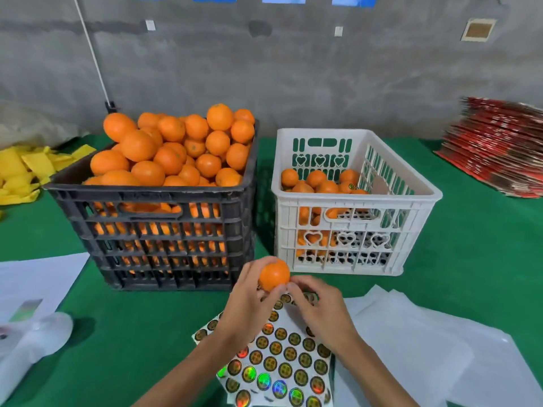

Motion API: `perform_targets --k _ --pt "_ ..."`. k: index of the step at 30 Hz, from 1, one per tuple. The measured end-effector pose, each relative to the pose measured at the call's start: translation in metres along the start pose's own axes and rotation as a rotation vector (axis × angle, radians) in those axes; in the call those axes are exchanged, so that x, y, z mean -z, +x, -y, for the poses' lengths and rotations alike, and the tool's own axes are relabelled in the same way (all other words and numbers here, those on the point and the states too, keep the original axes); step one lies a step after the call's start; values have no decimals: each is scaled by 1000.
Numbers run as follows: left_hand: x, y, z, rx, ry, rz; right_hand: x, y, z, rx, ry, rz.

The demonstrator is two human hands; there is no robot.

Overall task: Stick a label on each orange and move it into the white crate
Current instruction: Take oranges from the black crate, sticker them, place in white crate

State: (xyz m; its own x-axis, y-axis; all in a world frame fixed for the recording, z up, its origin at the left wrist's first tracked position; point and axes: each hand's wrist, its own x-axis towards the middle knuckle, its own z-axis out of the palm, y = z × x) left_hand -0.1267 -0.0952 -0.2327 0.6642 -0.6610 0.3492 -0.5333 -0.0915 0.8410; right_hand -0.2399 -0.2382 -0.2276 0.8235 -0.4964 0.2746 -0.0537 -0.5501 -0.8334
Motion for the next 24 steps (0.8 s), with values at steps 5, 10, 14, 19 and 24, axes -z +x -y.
perform_targets --k 5,10,14,19,24 --pt "-12 -9 25 194 -154 -76 -10 -8 -22 122 -394 288" --pt "-12 -18 27 232 -318 -108 -14 -4 -25 267 -616 342" --pt "-11 -20 34 230 -340 -122 -17 3 -23 228 -528 354" --pt "-13 -20 39 226 -314 -128 -20 17 -20 80 -286 301" --pt "-13 -20 40 214 -292 -118 -21 26 -17 -97 -131 333"
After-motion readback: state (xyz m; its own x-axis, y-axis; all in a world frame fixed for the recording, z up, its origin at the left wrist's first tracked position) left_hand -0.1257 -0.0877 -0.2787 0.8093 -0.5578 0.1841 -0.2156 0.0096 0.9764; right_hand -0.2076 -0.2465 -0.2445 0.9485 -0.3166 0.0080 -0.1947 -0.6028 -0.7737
